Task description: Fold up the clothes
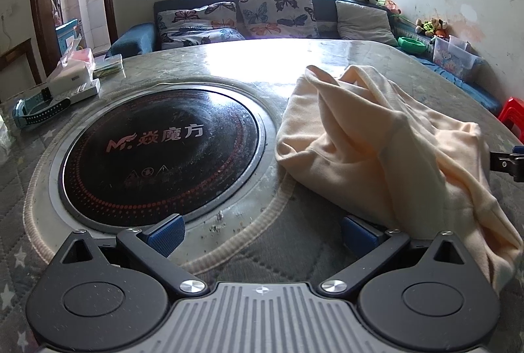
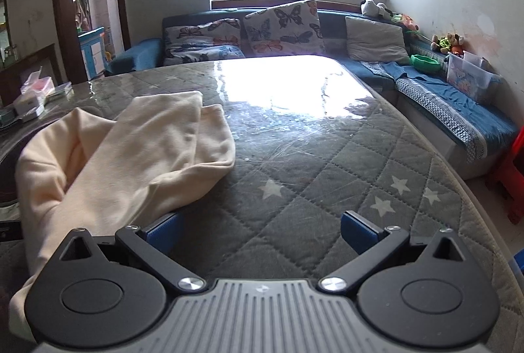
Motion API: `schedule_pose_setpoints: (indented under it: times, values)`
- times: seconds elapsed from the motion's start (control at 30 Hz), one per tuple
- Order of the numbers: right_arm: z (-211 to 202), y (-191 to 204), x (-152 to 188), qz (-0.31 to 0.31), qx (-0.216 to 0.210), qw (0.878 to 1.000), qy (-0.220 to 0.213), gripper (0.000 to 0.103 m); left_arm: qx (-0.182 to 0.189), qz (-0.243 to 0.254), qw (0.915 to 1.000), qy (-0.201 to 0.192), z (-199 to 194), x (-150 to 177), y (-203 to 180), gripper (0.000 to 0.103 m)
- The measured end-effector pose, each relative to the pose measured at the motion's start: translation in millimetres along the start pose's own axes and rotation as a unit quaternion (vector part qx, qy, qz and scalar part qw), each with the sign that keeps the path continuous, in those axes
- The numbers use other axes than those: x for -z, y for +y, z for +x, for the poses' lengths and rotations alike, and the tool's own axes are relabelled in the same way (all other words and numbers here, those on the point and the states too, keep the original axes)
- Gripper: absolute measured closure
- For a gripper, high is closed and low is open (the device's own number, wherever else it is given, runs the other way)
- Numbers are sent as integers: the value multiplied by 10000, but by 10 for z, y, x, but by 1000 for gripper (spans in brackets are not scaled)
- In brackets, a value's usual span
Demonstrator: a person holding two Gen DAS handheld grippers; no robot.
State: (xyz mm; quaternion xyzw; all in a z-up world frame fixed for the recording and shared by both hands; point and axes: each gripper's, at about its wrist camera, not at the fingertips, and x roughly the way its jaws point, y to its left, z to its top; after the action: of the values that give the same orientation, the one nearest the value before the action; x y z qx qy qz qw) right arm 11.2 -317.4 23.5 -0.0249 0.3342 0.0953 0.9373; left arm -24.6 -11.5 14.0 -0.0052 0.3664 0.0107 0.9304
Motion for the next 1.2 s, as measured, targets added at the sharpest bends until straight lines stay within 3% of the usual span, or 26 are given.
schedule_pose_setpoints:
  times: [0.37,1.2]
  values:
    - [-327,295,141,-395,-223,9989,-131,1,58,65,10000,43,-162,73,-61,0]
    - [-594,452,303,-399,-577,9975,-62,9,271,318,9990,143,-366,201,-335,0]
